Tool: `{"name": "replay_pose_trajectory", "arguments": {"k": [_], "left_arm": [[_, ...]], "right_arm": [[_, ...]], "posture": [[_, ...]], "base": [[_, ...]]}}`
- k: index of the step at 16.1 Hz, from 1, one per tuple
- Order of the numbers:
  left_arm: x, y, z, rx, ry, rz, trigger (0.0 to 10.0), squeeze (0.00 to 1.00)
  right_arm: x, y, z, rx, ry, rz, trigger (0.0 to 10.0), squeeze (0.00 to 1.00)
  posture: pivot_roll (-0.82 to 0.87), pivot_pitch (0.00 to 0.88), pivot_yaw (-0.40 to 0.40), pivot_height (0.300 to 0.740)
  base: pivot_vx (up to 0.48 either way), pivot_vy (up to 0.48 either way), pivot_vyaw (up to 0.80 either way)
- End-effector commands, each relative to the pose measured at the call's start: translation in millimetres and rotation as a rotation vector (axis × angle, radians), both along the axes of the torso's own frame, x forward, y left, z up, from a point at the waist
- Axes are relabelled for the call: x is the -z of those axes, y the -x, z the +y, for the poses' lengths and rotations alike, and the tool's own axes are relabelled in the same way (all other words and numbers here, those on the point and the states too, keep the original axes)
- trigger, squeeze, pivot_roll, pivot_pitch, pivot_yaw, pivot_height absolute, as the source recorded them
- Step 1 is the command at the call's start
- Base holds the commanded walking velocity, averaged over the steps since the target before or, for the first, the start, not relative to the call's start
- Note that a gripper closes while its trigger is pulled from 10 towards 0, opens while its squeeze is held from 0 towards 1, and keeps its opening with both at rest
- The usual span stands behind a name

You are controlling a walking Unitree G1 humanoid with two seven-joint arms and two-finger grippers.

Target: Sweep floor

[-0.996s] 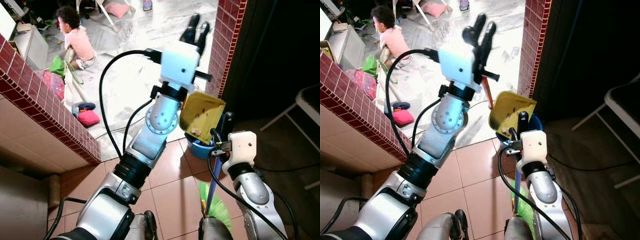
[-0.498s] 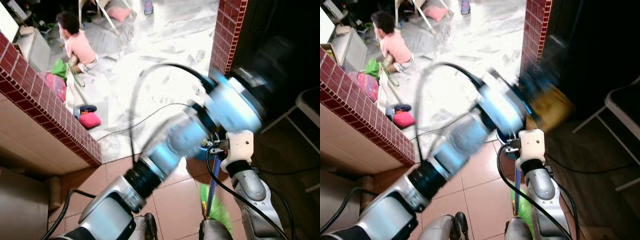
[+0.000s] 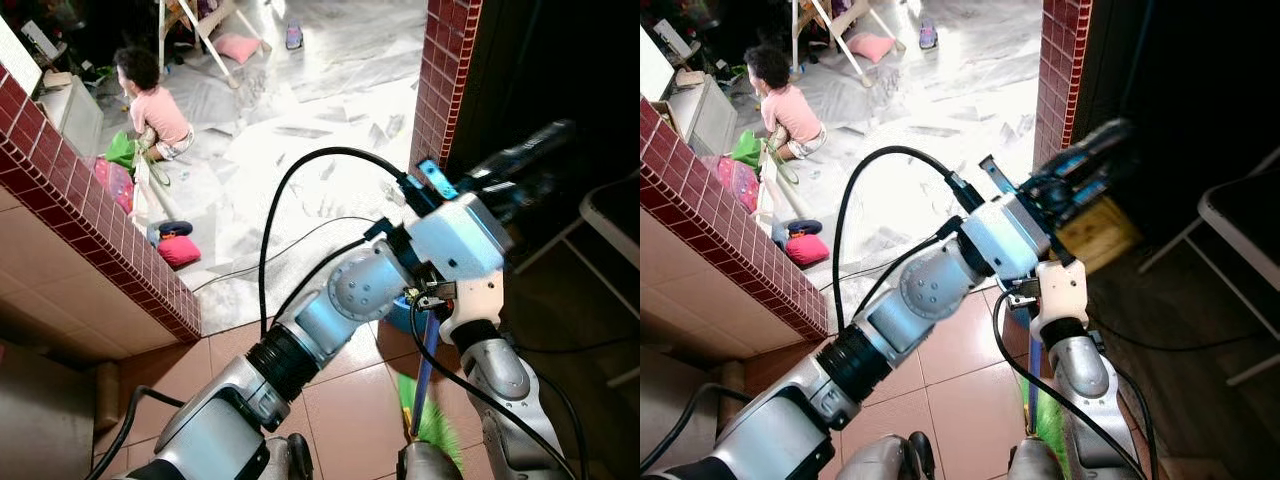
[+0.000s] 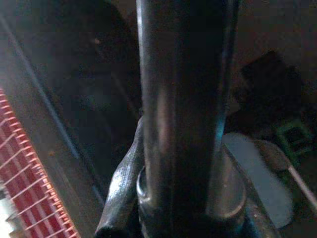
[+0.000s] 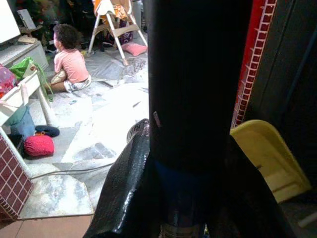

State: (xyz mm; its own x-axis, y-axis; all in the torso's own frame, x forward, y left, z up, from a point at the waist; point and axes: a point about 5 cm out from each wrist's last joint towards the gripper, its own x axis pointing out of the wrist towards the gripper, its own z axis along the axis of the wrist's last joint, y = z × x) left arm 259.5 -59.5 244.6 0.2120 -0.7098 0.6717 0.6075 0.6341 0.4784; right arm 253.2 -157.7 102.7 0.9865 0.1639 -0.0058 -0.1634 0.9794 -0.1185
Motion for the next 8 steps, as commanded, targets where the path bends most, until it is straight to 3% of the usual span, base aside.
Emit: {"name": "replay_pose_trajectory", "arguments": {"k": [1,3,4,5,8], "left_arm": [[-26,2.9,4.6,0.012,0.094,-0.106,10.0,0.0],[-33,-7.0,15.1,-0.042,0.101,-0.117,10.0,0.0],[-46,-21.8,31.9,-0.144,0.142,-0.099,10.0,0.0],[-50,-26.6,38.2,-0.182,0.163,-0.091,10.0,0.0],[-81,-51.7,92.1,-0.425,0.306,-0.05,10.0,0.0]], "right_arm": [[-3,-2.7,4.9,-0.025,-0.01,-0.019,10.0,0.0],[-3,-3.2,4.6,-0.027,-0.006,-0.022,10.0,0.0],[-7,-5.0,5.0,-0.037,0.018,-0.045,10.0,0.0],[-9,-6.0,4.8,-0.039,0.028,-0.059,10.0,0.0],[-21,-17.3,7.4,-0.063,0.039,-0.11,10.0,0.0]], "posture": [[-0.25,0.044,0.113,0.74],[-0.25,0.043,0.11,0.74],[-0.25,0.042,0.109,0.74],[-0.24,0.044,0.107,0.74],[-0.18,0.04,0.07,0.74]], "base": [[0.0,0.0,0.0],[0.0,0.0,0.0],[0.0,0.0,0.0],[0.0,0.0,0.0],[0.0,0.0,0.0]]}}
